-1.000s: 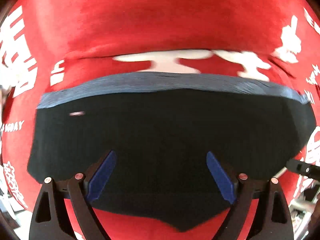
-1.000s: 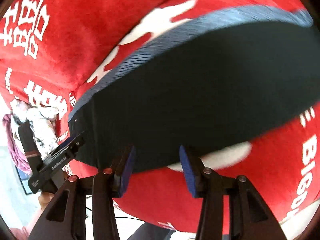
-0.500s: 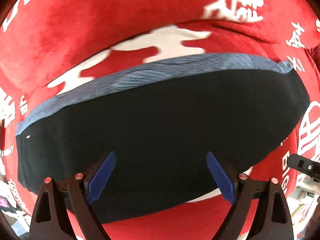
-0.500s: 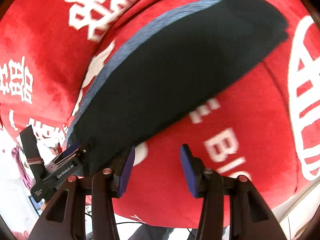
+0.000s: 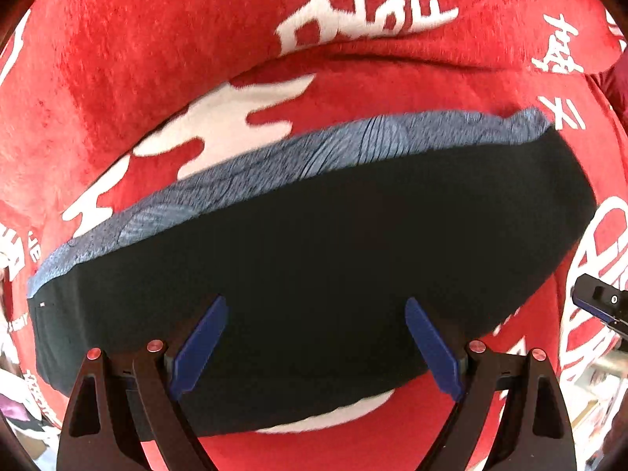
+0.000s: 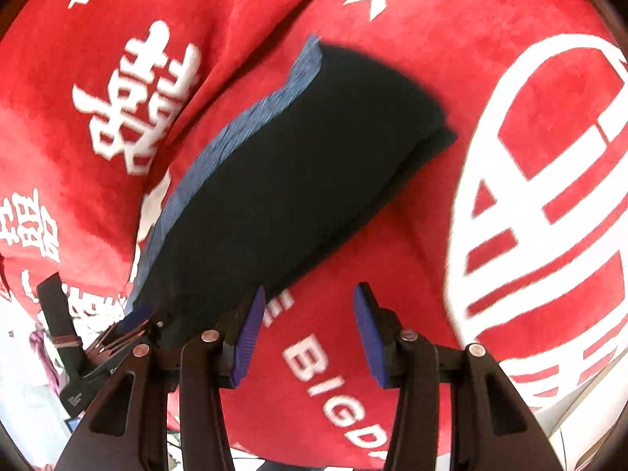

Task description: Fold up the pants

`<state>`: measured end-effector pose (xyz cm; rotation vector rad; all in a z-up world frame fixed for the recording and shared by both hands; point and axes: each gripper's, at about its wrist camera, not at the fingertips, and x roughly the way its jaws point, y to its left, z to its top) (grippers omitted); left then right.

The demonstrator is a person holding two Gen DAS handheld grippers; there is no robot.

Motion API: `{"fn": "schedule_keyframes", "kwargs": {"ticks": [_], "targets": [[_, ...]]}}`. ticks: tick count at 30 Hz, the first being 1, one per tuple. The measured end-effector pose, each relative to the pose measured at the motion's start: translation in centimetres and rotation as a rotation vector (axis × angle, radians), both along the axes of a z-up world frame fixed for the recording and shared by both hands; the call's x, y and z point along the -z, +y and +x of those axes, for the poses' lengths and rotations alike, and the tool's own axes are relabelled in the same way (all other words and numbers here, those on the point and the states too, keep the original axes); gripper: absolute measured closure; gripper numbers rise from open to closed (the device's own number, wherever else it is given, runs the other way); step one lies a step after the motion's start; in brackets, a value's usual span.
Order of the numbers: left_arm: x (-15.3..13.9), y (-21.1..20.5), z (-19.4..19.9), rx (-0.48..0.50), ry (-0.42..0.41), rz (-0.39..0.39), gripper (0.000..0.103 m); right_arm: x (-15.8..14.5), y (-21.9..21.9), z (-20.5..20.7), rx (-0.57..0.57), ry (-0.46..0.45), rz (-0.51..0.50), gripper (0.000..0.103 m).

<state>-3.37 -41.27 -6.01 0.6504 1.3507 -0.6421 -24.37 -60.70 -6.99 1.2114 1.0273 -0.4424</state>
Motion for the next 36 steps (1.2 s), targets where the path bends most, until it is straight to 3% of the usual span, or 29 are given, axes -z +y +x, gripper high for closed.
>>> {"fn": "schedule_keyframes", "kwargs": {"ticks": [4, 9, 13, 15, 16, 19, 24, 26, 29, 33, 36], "targets": [[-0.3, -2.1, -0.2, -0.023, -0.022, -0.024, 0.01, 0.6, -2.8, -1.5, 0.088, 0.0, -0.026, 0.052], [2.5, -2.7, -0.6, -0.043, -0.002, 0.027, 0.008, 2.0, -5.4, -3.3, 0.202, -0.019, -0.002, 0.052], [2.4, -1.7, -0.4, -0.085, 0.0, 0.0, 0.003, 2.5, -6.4, -2.9, 0.207, -0.074, -0.015, 0.053], [2.3, -1.6, -0.4, -0.085, 0.001, 0.005, 0.003, 3.0, -6.9, -2.2, 0.188, -0.067, -0.009, 0.092], [2.0, -1.8, -0.5, -0.079, 0.0, 0.015, 0.003, 3.1, -7.0, -1.9, 0.176, -0.058, 0.004, 0.096], [1.4, -2.2, -0.9, -0.035, -0.011, 0.018, 0.003, 1.9, -6.9, -2.1, 0.165, -0.072, -0.026, 0.096], [1.5, -3.1, -1.3, -0.018, -0.016, 0.031, 0.003, 3.4, -6.1, -3.2, 0.15, 0.053, -0.024, 0.095], [0.7, -3.3, -0.8, -0.009, -0.037, 0.027, 0.003, 3.0, -6.2, -3.6, 0.169, 0.058, -0.03, 0.08], [-0.9, -3.1, 1.9, -0.039, -0.145, -0.007, 0.003, 1.5, -6.0, -3.8, 0.155, 0.061, -0.062, 0.08], [0.8, -1.9, 5.9, -0.117, -0.097, 0.049, 0.003, -1.1, -4.5, -2.9, 0.085, -0.004, -0.123, 0.08], [1.4, -2.2, 7.1, -0.139, -0.106, -0.008, 0.0, -1.2, -2.5, -0.8, 0.015, -0.014, -0.102, 0.08]]}}
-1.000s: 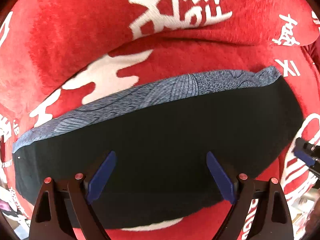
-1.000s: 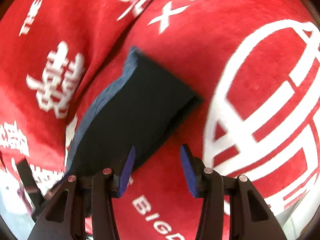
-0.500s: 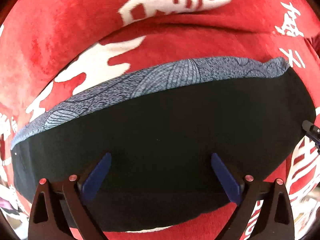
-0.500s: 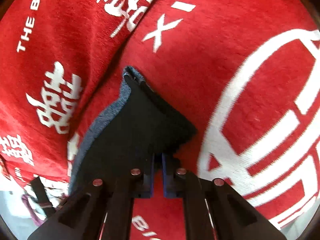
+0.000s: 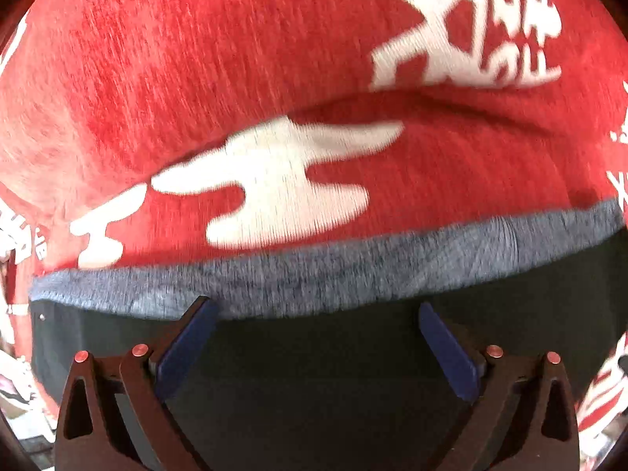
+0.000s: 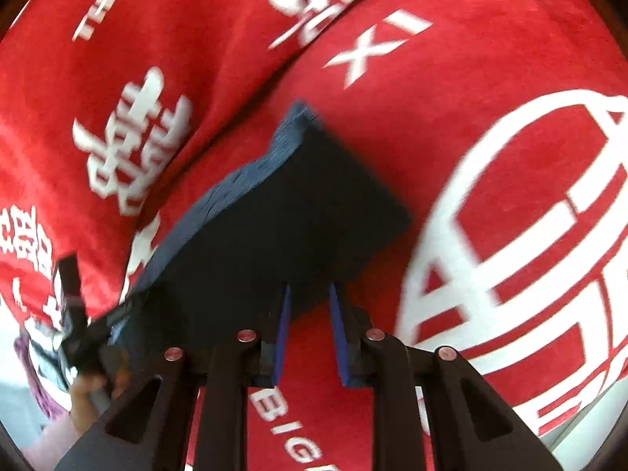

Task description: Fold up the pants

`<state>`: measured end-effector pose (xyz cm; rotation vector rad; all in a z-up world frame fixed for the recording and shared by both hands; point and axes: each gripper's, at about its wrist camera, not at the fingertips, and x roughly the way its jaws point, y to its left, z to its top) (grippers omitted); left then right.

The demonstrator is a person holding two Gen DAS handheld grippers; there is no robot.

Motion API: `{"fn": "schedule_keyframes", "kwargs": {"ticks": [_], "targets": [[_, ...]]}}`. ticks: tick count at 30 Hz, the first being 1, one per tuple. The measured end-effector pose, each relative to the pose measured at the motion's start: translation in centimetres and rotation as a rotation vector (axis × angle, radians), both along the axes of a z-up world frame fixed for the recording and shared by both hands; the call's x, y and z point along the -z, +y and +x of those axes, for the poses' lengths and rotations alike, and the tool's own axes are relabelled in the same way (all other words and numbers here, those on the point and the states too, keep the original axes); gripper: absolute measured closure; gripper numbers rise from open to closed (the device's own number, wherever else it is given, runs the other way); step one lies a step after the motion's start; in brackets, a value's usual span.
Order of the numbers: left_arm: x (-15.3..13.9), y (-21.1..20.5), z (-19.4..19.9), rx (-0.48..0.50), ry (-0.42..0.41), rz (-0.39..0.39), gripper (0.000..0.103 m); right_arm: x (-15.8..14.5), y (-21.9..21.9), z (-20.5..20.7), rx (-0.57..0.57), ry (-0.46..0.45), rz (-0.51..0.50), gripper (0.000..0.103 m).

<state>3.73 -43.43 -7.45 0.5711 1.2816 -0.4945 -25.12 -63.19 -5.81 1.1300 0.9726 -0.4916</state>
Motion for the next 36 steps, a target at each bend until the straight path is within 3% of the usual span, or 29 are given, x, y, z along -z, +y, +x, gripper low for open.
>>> {"fn": "schedule_keyframes", "kwargs": {"ticks": [4, 7, 11, 16, 20, 22, 24, 26, 29, 32, 34, 36], "targets": [[-0.3, -1.4, 1.6, 0.003, 0.0, 0.003, 0.0, 0.7, 2.0, 1.6, -0.045, -0.006, 0.065, 0.08], [-2.6, -0.6, 1.7, 0.055, -0.07, 0.022, 0.0, 0.6, 3.5, 2.2, -0.083, -0.018, 0.096, 0.079], [-4.5, 5.0, 1.9, 0.071, -0.085, 0.079, 0.0, 0.4, 5.6, 3.0, -0.144, -0.05, 0.144, 0.078], [-5.0, 14.8, 1.7, -0.044, -0.089, 0.169, 0.0, 0.5, 8.7, 4.9, -0.21, -0.061, 0.163, 0.078], [-0.7, 18.8, 1.3, -0.138, -0.044, 0.265, 0.0, -0.6, 10.2, 7.8, -0.26, -0.052, 0.096, 0.078], [-0.9, 20.5, -0.1, -0.135, -0.079, 0.213, 0.0, -1.0, 10.5, 9.0, -0.293, -0.05, 0.069, 0.078], [-1.1, 20.5, -0.8, -0.103, -0.095, 0.228, 0.0, -1.3, 11.0, 10.4, -0.324, -0.058, 0.067, 0.078], [-0.7, 21.0, -0.7, -0.1, -0.092, 0.232, 0.0, -1.5, 12.0, 11.1, -0.349, -0.106, 0.13, 0.074], [-0.3, 21.8, 0.4, -0.147, -0.036, 0.189, 0.0, -0.6, 15.1, 11.9, -0.4, -0.153, 0.271, 0.066], [-0.4, 22.5, 1.1, -0.212, 0.057, 0.126, 0.0, 1.7, 18.9, 12.6, -0.353, -0.197, 0.458, 0.066], [-0.5, 23.5, 1.9, -0.254, 0.114, 0.107, 0.0, 2.9, 20.4, 13.3, -0.323, -0.204, 0.491, 0.066], [-1.1, 24.4, 2.7, -0.272, 0.115, 0.092, 0.0, 3.9, 21.3, 14.1, -0.297, -0.207, 0.505, 0.066]]}}
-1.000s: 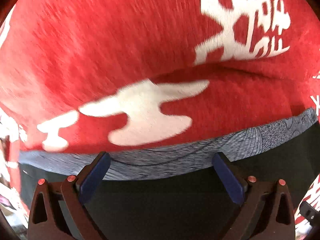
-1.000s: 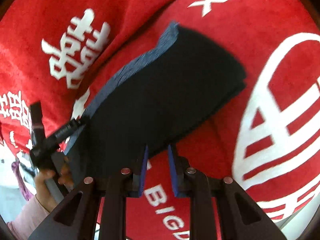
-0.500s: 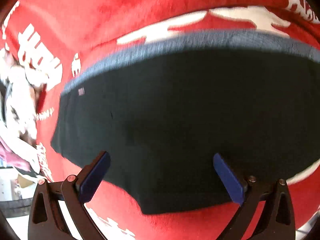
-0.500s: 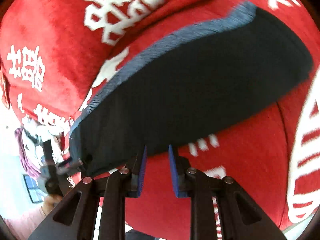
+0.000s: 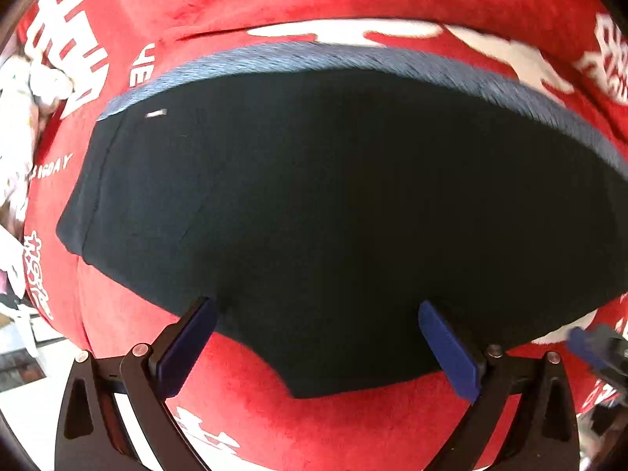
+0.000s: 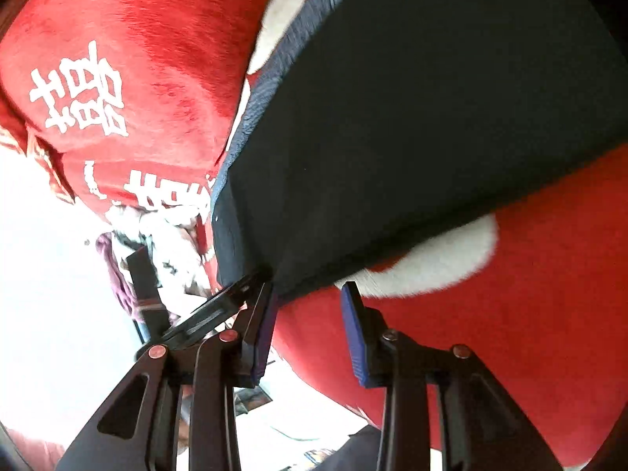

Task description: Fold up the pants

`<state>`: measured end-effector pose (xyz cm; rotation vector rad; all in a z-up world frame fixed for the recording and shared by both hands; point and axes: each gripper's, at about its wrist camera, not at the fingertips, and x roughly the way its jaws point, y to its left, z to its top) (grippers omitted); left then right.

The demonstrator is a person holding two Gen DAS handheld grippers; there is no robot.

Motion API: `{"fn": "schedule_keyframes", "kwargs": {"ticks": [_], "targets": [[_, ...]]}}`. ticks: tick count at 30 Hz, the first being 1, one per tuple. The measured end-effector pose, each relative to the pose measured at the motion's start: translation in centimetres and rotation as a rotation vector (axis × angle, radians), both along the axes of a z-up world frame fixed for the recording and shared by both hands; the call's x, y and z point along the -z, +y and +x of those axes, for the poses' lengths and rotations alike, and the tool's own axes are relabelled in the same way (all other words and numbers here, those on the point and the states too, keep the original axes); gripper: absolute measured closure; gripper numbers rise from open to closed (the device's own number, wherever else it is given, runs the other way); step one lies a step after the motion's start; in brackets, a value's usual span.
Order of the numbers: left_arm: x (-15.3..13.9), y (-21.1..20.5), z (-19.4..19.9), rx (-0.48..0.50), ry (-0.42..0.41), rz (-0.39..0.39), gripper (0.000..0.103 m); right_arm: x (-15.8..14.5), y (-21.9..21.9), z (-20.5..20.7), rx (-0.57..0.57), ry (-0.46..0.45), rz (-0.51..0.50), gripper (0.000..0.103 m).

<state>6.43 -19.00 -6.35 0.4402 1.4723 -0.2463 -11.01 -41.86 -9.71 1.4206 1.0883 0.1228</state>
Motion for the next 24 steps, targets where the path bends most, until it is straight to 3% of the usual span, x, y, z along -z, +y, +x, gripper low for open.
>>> {"fn": "schedule_keyframes", "kwargs": {"ticks": [3, 6, 8, 11, 13, 16, 18, 19, 20, 22, 24], "targets": [[-0.1, 1.2, 0.9, 0.023, -0.034, 0.032, 0.0, 0.8, 0.6, 0.6, 0.033, 0.002, 0.019, 0.066], [0.8, 2.5, 1.3, -0.001, 0.0, 0.001, 0.0, 0.8, 0.7, 1.0, 0.065, 0.003, 0.022, 0.066], [1.1, 2.8, 1.0, -0.005, 0.011, -0.014, 0.0, 0.5, 0.5, 1.2, 0.081, 0.015, -0.003, 0.095], [1.4, 3.3, 0.2, 0.015, 0.013, -0.031, 0.0, 0.0, 0.8, 0.9, 0.046, 0.052, -0.089, 0.096], [1.5, 4.0, 0.0, 0.01, 0.033, -0.049, 0.0, 1.0, 1.2, -0.4, 0.081, 0.084, -0.046, 0.096], [1.2, 5.9, 1.6, -0.045, 0.055, -0.088, 0.0, 0.3, 1.6, -0.8, 0.134, 0.024, 0.013, 0.087], [0.9, 6.9, 2.6, -0.059, 0.022, -0.083, 0.0, -0.4, 3.1, 0.7, 0.06, -0.015, 0.024, 0.067], [0.9, 7.3, 3.1, -0.062, 0.012, -0.076, 0.0, -0.4, 3.9, 1.4, 0.028, -0.023, 0.035, 0.052], [1.1, 7.8, 3.5, -0.064, 0.008, -0.065, 0.0, -0.1, 5.1, 2.3, -0.005, -0.021, 0.043, 0.049], [1.8, 8.4, 3.9, -0.066, -0.001, -0.027, 0.0, 0.5, 6.7, 3.4, -0.033, -0.002, 0.065, 0.049], [2.7, 8.9, 4.1, -0.036, -0.01, -0.013, 0.0, 1.0, 8.0, 4.5, -0.04, 0.023, 0.039, 0.056]]}}
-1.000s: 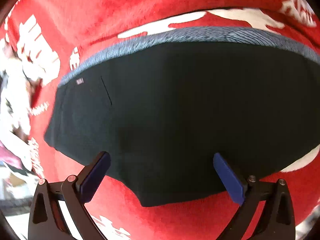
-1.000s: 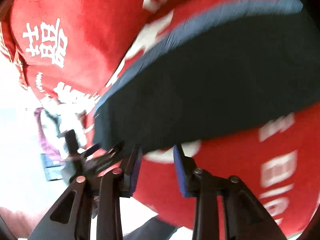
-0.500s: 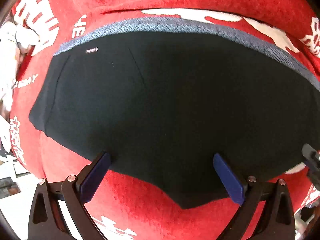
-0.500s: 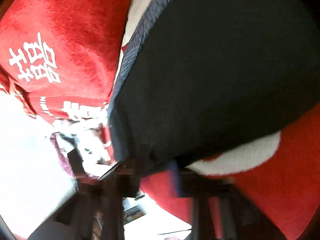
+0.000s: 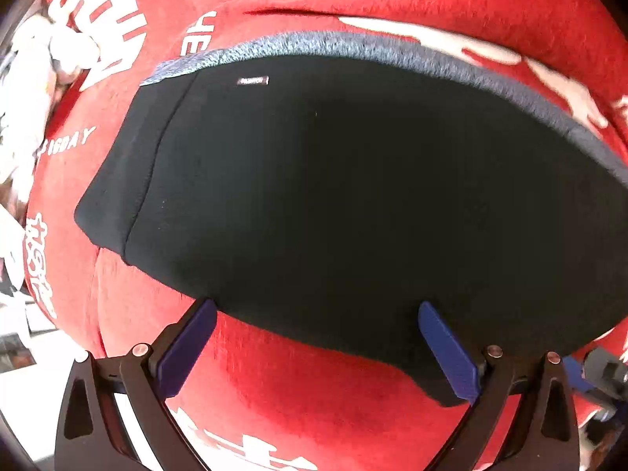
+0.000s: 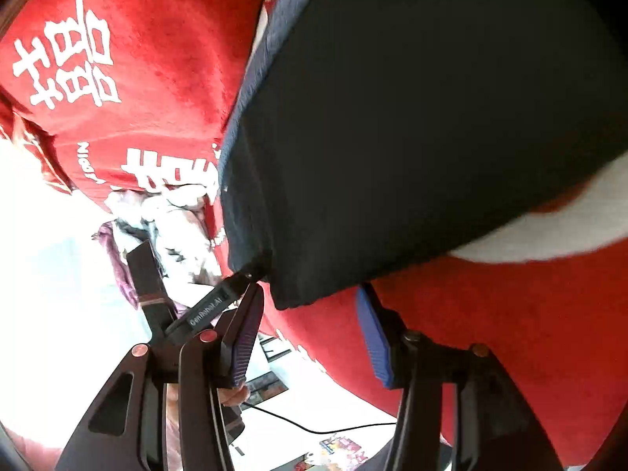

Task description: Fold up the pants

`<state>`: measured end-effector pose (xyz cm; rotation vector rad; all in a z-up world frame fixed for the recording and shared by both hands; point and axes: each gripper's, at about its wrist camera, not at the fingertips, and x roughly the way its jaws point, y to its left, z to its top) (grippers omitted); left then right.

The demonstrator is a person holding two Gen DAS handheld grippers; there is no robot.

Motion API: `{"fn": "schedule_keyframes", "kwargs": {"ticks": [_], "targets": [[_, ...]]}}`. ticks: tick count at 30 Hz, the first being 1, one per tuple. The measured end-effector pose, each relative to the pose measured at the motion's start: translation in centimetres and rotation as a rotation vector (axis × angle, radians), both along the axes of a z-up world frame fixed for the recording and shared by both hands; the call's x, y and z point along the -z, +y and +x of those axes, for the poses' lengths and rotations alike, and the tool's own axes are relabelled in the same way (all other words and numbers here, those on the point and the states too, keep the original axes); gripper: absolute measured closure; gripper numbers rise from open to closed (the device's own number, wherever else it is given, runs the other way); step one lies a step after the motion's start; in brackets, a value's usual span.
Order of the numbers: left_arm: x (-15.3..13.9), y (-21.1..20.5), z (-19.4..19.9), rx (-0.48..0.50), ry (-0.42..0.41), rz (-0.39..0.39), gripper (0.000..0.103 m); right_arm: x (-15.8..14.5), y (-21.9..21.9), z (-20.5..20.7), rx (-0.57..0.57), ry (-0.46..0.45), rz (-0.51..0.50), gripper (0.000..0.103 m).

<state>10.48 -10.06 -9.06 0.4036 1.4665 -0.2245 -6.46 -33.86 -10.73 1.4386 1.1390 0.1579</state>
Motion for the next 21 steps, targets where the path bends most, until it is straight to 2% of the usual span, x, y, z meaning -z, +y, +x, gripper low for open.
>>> {"fn": "schedule_keyframes", "kwargs": {"ticks": [2, 5, 9, 12, 16, 21], "targets": [[0.1, 0.2, -0.3, 0.022, -0.028, -0.011, 0.0, 0.5, 0.3, 0.2, -0.005, 0.054, -0.033, 0.066], [-0.3, -0.4, -0.3, 0.03, -0.014, 0.012, 0.0, 0.6, -0.3, -0.8, -0.004, 0.066, -0.017, 0.066], [-1.6, -2.1, -0.4, 0.089, -0.022, 0.041, 0.0, -1.3, -2.2, -2.8, -0.049, 0.08, -0.109, 0.066], [-2.3, -3.8, -1.0, 0.119, -0.021, 0.036, 0.0, -2.2, -4.7, -4.8, -0.024, 0.092, -0.16, 0.065], [-2.3, -6.7, -2.7, 0.152, 0.025, 0.021, 0.0, -3.0, -7.5, -6.6, 0.042, 0.097, -0.188, 0.062], [-2.3, -11.2, -5.9, 0.261, 0.022, 0.028, 0.0, -3.8, -9.4, -8.4, 0.083, 0.095, -0.215, 0.059]]}}
